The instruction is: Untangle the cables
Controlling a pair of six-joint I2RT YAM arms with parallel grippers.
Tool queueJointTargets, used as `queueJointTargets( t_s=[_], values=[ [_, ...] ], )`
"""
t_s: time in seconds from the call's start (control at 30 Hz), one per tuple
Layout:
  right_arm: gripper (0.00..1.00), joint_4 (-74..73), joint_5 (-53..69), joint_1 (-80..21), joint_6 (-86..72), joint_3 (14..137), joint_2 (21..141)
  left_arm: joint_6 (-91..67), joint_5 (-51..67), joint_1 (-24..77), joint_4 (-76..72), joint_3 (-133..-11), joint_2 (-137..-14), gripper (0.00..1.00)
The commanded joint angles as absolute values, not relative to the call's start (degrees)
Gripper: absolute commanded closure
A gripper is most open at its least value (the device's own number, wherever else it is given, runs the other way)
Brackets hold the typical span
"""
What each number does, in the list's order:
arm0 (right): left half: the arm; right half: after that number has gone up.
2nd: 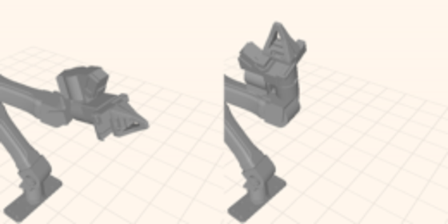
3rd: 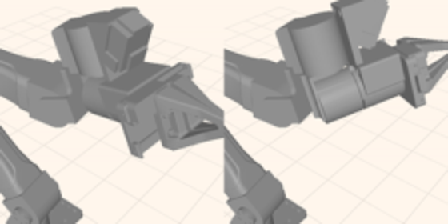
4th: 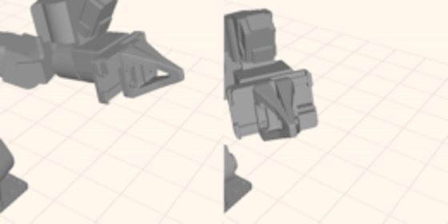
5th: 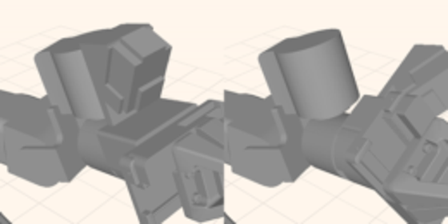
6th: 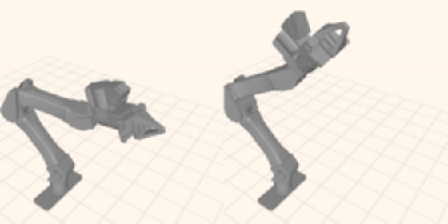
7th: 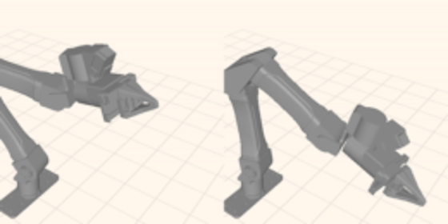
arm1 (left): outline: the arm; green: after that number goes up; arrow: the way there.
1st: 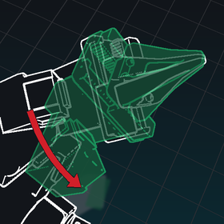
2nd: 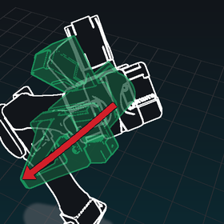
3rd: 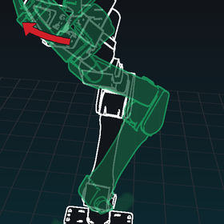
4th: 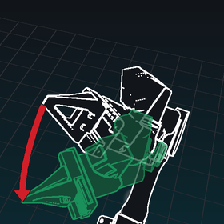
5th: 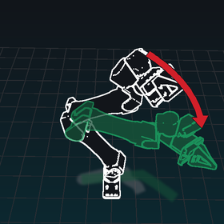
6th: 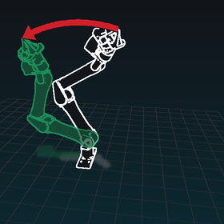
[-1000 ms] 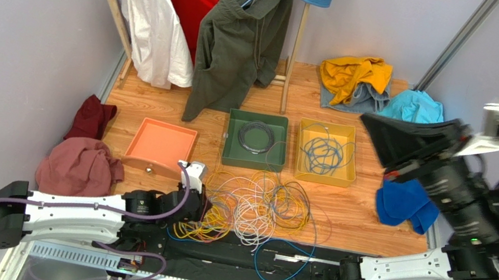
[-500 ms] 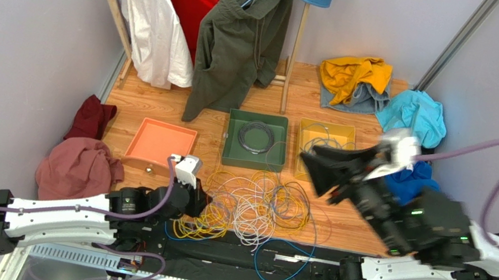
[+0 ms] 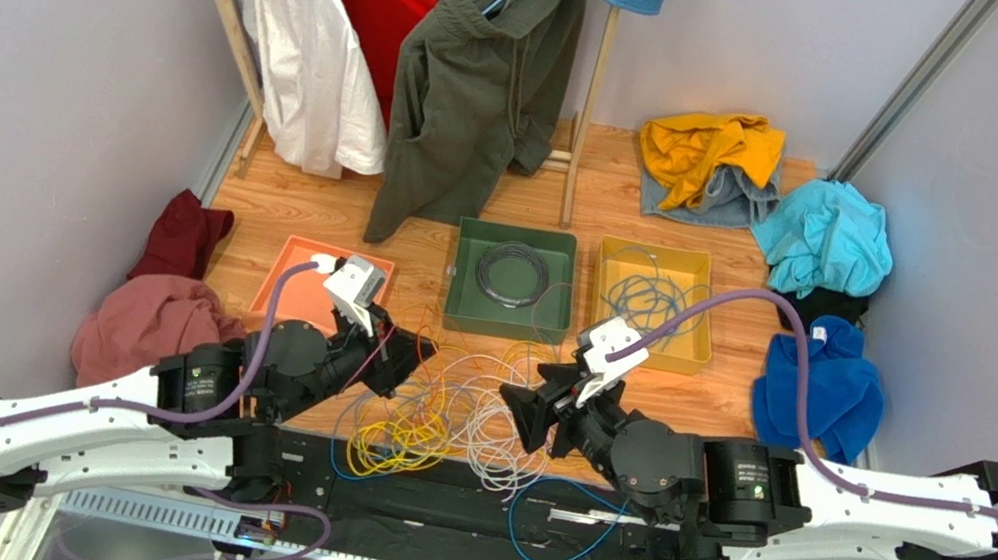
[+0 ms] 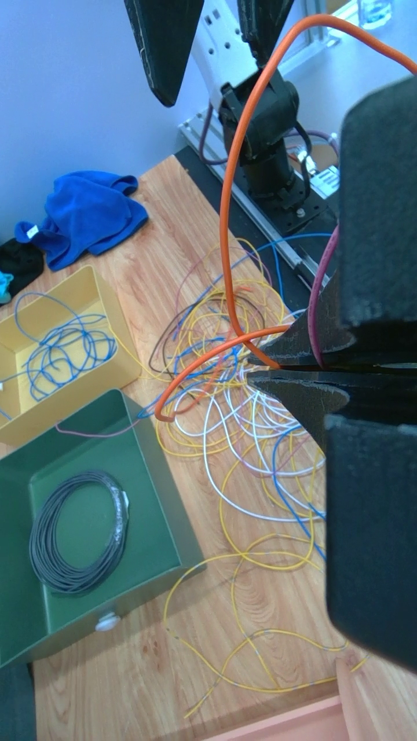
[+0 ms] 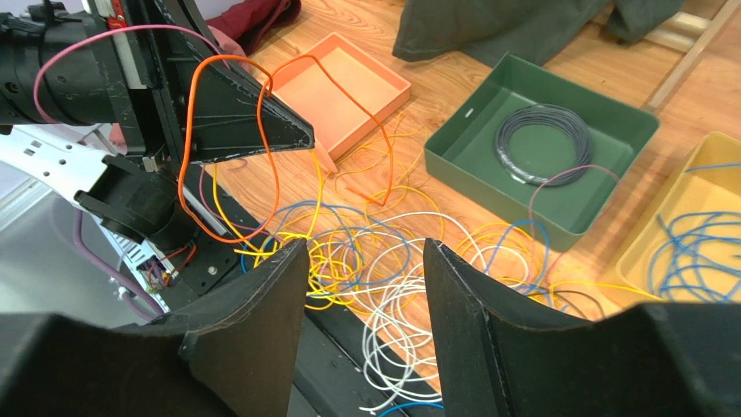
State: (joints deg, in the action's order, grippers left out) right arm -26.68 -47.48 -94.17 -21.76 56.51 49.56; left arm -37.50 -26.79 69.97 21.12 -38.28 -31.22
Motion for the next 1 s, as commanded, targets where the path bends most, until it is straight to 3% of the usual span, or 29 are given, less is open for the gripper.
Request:
queueJointTargets(
  t_s=[0.0,0.4,0.73,0.8,0.83,0.87,0.9,0.97],
  values=[
    [0.43,-15.3,-44.0,-93.2,-22.9,54.4,48.7,-34.6,-25.0,69.7,21.6,-39.6,-31.5,1.0],
    [0.31,-7.2,-35.0,-91.0,-21.0,56.4,55.3,-34.7,-23.6,69.7,21.2,-38.7,-31.6,1.0],
    [0.32,-3.9,-29.8,-87.9,-22.8,57.8,61.6,-35.1,-23.0,69.7,20.8,-37.4,-31.1,1.0],
    [0.48,-2.9,-29.8,-87.6,-22.6,57.8,62.0,-35.1,-23.1,69.7,21.1,-37.2,-30.7,1.0],
    [0.79,-2.7,-30.1,-87.6,-22.4,57.9,62.0,-35.2,-23.1,69.7,21.4,-37.2,-30.2,1.0],
    [0.93,-2.8,-30.5,-87.6,-22.3,57.9,61.6,-35.2,-23.2,69.7,21.6,-37.0,-29.9,1.0],
    [1.0,-2.8,-30.8,-87.6,-22.2,57.9,61.4,-35.2,-23.6,69.7,21.8,-36.7,-29.6,1.0],
    [1.0,-3.0,-31.5,-87.6,-22.1,57.7,60.3,-35.4,-23.9,69.7,22.2,-36.2,-28.6,1.0]
  ],
)
